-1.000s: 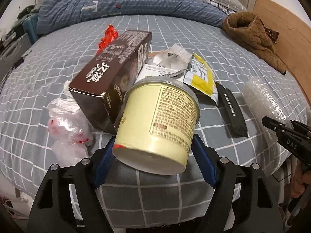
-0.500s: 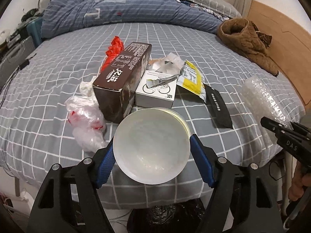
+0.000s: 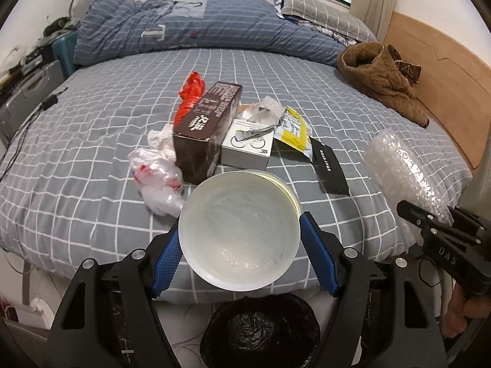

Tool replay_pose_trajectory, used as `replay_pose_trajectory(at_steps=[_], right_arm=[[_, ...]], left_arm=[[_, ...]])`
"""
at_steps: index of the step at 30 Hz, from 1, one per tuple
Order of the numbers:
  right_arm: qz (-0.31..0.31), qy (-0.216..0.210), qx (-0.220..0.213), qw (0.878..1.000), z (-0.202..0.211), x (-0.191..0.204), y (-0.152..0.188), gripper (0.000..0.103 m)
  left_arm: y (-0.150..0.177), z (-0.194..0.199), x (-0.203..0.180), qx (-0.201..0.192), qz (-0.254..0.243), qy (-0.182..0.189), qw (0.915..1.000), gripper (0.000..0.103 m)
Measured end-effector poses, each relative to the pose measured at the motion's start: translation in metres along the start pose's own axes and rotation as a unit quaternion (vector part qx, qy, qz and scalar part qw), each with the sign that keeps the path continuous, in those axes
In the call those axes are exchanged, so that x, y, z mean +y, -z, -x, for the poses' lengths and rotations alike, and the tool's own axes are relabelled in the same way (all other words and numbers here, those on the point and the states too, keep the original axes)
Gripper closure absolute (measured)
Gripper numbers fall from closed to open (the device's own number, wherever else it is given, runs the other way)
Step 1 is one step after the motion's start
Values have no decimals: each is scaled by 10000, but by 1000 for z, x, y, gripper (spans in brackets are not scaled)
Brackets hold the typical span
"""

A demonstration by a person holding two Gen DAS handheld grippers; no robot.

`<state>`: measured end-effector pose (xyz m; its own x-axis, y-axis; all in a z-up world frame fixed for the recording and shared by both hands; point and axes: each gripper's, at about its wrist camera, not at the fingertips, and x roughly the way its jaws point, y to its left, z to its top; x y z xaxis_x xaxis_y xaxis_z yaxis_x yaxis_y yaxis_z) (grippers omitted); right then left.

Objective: Collect trash
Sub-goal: 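Carry the cup and bubble-wrap roll down over the black trash bin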

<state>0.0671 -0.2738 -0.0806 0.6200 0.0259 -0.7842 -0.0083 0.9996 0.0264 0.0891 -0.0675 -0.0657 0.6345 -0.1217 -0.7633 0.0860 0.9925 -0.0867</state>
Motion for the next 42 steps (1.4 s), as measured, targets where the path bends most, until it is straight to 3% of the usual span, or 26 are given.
replay_pose_trajectory(at_steps=[20, 42], right_arm=[[171, -96, -131, 9997, 50, 52, 51, 75], [329, -145, 93, 9993, 65, 86, 129, 74]], left_arm=[[47, 58, 17, -293, 114, -145, 9994, 32], [131, 72, 21, 0, 181, -119, 9998, 32]])
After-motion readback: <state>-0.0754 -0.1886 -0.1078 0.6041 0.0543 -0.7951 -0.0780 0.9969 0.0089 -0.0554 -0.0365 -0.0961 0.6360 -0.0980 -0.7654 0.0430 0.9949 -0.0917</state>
